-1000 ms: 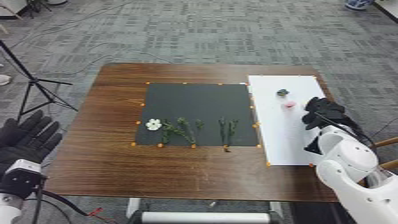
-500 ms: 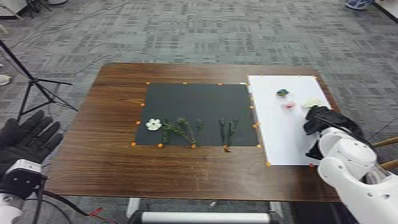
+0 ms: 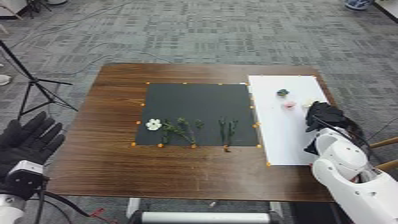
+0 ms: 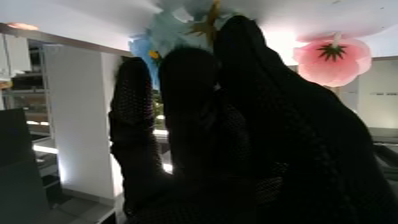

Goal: Arrange flowers

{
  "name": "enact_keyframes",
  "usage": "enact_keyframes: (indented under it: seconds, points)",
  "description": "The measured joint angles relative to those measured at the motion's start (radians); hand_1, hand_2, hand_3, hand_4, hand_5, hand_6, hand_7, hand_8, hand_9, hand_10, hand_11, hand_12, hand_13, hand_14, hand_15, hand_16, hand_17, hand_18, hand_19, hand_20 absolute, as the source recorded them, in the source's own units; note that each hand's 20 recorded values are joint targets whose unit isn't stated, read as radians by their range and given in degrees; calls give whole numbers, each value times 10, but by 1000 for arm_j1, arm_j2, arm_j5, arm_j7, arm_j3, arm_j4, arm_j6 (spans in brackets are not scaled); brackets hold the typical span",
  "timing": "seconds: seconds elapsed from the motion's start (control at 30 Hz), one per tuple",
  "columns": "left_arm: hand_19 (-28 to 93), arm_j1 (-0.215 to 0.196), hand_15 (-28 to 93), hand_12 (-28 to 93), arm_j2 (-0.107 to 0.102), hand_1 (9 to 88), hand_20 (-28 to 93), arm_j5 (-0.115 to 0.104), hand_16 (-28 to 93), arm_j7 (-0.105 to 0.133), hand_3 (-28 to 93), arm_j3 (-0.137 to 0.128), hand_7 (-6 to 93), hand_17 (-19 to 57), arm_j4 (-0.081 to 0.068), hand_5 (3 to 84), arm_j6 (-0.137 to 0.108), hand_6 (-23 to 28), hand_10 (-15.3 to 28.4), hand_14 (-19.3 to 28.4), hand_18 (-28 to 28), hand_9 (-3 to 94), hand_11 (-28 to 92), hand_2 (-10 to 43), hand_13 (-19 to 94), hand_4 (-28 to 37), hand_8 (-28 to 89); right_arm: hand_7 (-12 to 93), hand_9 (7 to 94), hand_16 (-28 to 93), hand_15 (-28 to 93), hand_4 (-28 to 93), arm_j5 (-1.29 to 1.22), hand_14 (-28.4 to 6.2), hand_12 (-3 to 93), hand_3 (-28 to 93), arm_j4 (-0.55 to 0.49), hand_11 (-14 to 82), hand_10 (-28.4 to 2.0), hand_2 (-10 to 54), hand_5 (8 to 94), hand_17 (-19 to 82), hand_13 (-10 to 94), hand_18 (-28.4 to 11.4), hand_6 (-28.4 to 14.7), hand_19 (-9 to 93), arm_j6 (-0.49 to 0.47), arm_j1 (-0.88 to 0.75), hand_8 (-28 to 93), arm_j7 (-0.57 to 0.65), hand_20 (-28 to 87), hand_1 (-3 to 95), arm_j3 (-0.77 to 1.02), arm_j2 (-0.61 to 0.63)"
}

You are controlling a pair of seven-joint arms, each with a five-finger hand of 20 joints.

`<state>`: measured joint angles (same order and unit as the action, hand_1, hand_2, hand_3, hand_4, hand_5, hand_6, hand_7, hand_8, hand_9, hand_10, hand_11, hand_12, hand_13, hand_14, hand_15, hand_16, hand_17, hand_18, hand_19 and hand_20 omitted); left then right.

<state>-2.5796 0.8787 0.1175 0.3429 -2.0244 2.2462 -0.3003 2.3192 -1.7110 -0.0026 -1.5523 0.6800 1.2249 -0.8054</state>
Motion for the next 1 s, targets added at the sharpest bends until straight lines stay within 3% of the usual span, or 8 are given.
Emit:
enact_keyframes:
  seconds: [0.3, 0.43, 0.73, 1.0]
  points:
    - [175, -3, 237, 137, 4, 275, 125, -1, -4, 4, 699, -1, 97, -26, 3, 397, -1, 83, 139, 135, 111, 325, 152, 143, 222, -266, -71, 239, 829, 451, 444, -283, -7, -25, 434, 690, 0, 124, -79, -95, 722, 324, 756, -200, -1, 740, 59, -1, 20, 8, 341, 672, -25, 4]
    - [176, -12, 238, 137, 7, 276, 126, -14, -5, 18, 699, 0, 97, -27, 7, 397, -3, 84, 139, 135, 111, 325, 153, 144, 223, -267, -70, 242, 831, 462, 441, -283, -10, -24, 435, 698, -9, 123, -78, -95, 725, 315, 753, -203, 0, 736, 72, 1, 21, 1, 340, 666, -35, 2]
    - [177, -10, 239, 136, 8, 275, 125, -17, -6, 18, 699, 4, 97, -27, 6, 398, -11, 85, 140, 135, 111, 326, 153, 145, 223, -266, -71, 257, 839, 473, 439, -283, -49, -20, 436, 697, -109, 118, -74, -95, 736, 307, 754, -203, 5, 732, 167, -11, 22, -105, 343, 664, -51, -6]
    - [177, -11, 240, 137, 8, 275, 125, -17, -7, 14, 699, 1, 98, -27, 6, 398, -20, 85, 140, 135, 111, 326, 154, 145, 223, -267, -71, 258, 836, 485, 448, -283, -256, -19, 441, 690, -61, 116, -72, -95, 730, 297, 742, -194, 4, 704, 174, 191, 21, -208, 338, 667, -235, -103]
